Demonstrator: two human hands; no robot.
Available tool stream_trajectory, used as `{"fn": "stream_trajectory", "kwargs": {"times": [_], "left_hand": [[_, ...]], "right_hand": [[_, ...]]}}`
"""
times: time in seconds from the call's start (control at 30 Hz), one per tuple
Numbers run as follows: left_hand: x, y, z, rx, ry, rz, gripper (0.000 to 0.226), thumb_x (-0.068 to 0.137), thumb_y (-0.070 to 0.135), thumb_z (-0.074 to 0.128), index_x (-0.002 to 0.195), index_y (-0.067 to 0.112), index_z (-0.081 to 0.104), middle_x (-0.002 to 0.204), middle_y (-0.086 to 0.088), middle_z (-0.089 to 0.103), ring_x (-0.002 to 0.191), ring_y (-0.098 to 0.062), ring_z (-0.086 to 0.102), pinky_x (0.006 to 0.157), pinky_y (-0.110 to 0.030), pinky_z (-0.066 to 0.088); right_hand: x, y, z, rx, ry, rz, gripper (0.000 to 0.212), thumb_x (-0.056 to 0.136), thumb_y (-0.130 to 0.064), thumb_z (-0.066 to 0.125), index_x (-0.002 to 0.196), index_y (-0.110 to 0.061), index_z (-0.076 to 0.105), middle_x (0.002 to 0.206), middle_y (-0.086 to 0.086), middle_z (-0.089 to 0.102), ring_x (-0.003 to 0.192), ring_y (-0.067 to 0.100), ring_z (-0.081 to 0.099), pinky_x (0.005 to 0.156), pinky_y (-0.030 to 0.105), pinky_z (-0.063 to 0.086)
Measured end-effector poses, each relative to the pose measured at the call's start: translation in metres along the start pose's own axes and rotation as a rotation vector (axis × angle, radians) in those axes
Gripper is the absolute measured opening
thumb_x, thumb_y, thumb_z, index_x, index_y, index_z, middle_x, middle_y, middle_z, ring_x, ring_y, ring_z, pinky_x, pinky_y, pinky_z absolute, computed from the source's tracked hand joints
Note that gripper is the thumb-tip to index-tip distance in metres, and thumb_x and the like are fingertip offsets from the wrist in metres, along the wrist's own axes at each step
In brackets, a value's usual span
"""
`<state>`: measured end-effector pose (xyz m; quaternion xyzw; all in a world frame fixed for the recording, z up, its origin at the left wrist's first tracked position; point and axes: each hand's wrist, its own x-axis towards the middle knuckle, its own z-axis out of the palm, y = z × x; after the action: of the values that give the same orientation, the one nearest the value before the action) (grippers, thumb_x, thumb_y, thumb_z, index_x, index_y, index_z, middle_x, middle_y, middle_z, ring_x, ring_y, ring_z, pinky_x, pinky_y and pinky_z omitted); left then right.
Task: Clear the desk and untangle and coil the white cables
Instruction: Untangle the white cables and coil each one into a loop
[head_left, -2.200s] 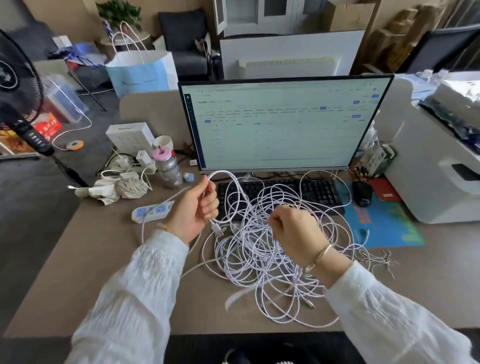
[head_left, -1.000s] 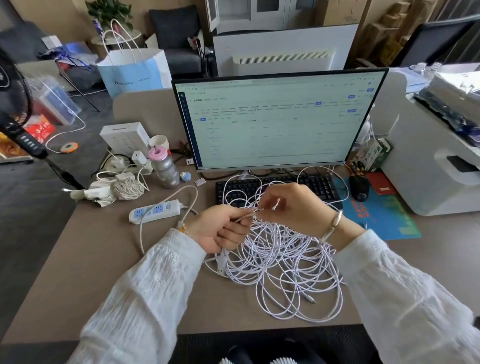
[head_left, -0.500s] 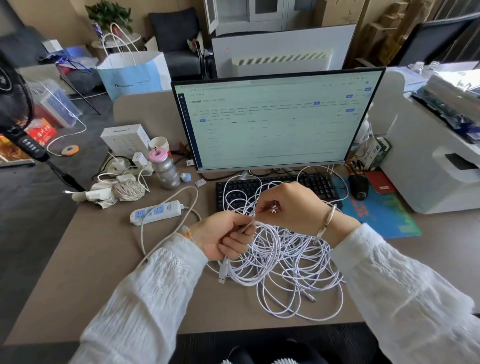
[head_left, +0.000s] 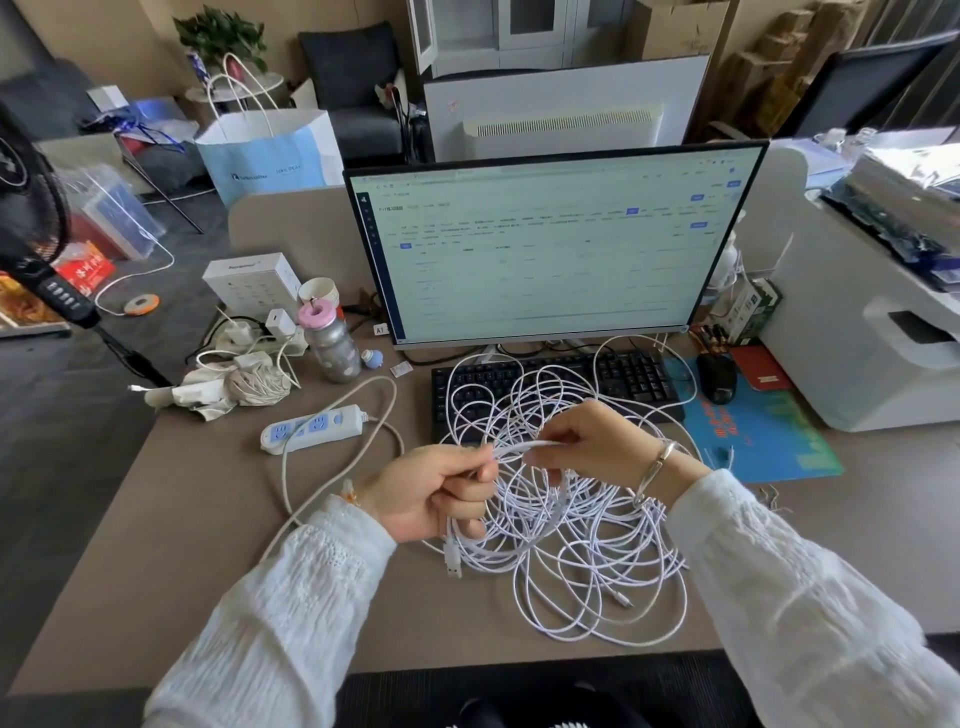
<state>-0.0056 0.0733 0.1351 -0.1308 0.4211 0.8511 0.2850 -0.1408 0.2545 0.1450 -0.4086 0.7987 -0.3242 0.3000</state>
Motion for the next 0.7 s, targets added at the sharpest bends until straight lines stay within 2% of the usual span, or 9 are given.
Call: {"fn": "stream_trajectory", "kwargs": {"times": [0.07, 0.13, 0.2, 0.33, 0.43, 0.5, 0.53, 0.6, 0.7], "left_hand": [[-0.005, 0.003, -0.008, -0.057, 0.046, 0.062, 0.037, 0.098, 0.031, 0.039, 0.068, 0.017, 0.054, 0.054, 0.009, 0.018, 0.042, -0.006, 0.014, 0.040, -0.016, 0.034], [-0.014, 0.009, -0.019, -0.158, 0.119, 0.154, 0.037, 0.097, 0.031, 0.041, 0.065, 0.016, 0.053, 0.055, 0.009, 0.015, 0.041, -0.005, 0.012, 0.032, -0.013, 0.021], [-0.025, 0.017, -0.032, -0.249, 0.232, 0.256, 0.038, 0.096, 0.030, 0.041, 0.063, 0.015, 0.052, 0.056, 0.009, 0.013, 0.042, -0.004, 0.009, 0.030, -0.015, 0.017], [-0.035, 0.023, -0.049, -0.321, 0.424, 0.382, 0.027, 0.091, 0.028, 0.044, 0.067, 0.015, 0.045, 0.048, 0.010, 0.021, 0.044, -0.005, 0.005, 0.030, -0.016, 0.015], [-0.029, 0.020, -0.052, -0.333, 0.444, 0.409, 0.025, 0.091, 0.029, 0.044, 0.070, 0.016, 0.043, 0.047, 0.010, 0.023, 0.042, -0.005, 0.006, 0.030, -0.016, 0.014], [-0.023, 0.019, -0.050, -0.336, 0.437, 0.428, 0.026, 0.093, 0.029, 0.043, 0.071, 0.016, 0.042, 0.048, 0.010, 0.023, 0.037, -0.004, 0.011, 0.030, -0.016, 0.015], [-0.019, 0.017, -0.049, -0.335, 0.434, 0.438, 0.027, 0.094, 0.030, 0.042, 0.071, 0.016, 0.042, 0.048, 0.010, 0.023, 0.035, -0.003, 0.013, 0.029, -0.016, 0.016], [-0.012, 0.014, -0.045, -0.330, 0.427, 0.458, 0.029, 0.096, 0.030, 0.041, 0.071, 0.015, 0.043, 0.048, 0.009, 0.023, 0.033, -0.002, 0.019, 0.029, -0.016, 0.018], [-0.002, 0.009, -0.038, -0.269, 0.430, 0.478, 0.034, 0.100, 0.030, 0.038, 0.071, 0.014, 0.044, 0.047, 0.008, 0.025, 0.034, -0.004, 0.023, 0.031, -0.016, 0.024]], "right_hand": [[-0.003, 0.011, 0.000, 0.098, 0.029, 0.055, 0.025, 0.084, -0.038, 0.069, 0.080, -0.014, 0.072, 0.065, 0.006, 0.068, 0.043, 0.006, 0.041, 0.041, 0.016, 0.034], [-0.009, 0.027, 0.000, 0.137, 0.021, 0.135, 0.020, 0.084, -0.033, 0.068, 0.087, -0.013, 0.070, 0.070, 0.004, 0.071, 0.044, 0.004, 0.044, 0.041, 0.016, 0.036], [-0.017, 0.046, 0.003, 0.207, 0.028, 0.198, 0.014, 0.085, -0.025, 0.068, 0.093, -0.013, 0.066, 0.069, 0.002, 0.070, 0.045, 0.005, 0.047, 0.043, 0.018, 0.040], [-0.032, 0.071, 0.015, 0.345, 0.198, 0.242, 0.019, 0.083, -0.015, 0.071, 0.094, -0.005, 0.059, 0.071, 0.008, 0.071, 0.053, 0.019, 0.061, 0.055, 0.033, 0.054], [-0.036, 0.064, 0.031, 0.168, 0.282, 0.247, 0.014, 0.084, -0.015, 0.072, 0.080, -0.008, 0.061, 0.067, 0.004, 0.070, 0.051, 0.016, 0.068, 0.052, 0.027, 0.056], [-0.038, 0.051, 0.042, -0.011, 0.263, 0.238, 0.018, 0.087, -0.020, 0.070, 0.073, -0.015, 0.059, 0.067, 0.000, 0.068, 0.050, 0.012, 0.067, 0.051, 0.021, 0.054], [-0.037, 0.045, 0.048, -0.114, 0.232, 0.223, 0.020, 0.089, -0.024, 0.067, 0.072, -0.017, 0.057, 0.070, -0.001, 0.068, 0.054, 0.013, 0.067, 0.055, 0.022, 0.054], [-0.036, 0.029, 0.060, -0.307, 0.172, 0.185, 0.020, 0.092, -0.031, 0.062, 0.078, -0.017, 0.060, 0.078, 0.000, 0.069, 0.069, 0.018, 0.067, 0.067, 0.028, 0.054], [-0.033, 0.001, 0.076, -0.464, 0.141, 0.107, 0.025, 0.095, -0.040, 0.052, 0.093, -0.017, 0.064, 0.090, 0.000, 0.070, 0.085, 0.023, 0.065, 0.075, 0.033, 0.052]]}}
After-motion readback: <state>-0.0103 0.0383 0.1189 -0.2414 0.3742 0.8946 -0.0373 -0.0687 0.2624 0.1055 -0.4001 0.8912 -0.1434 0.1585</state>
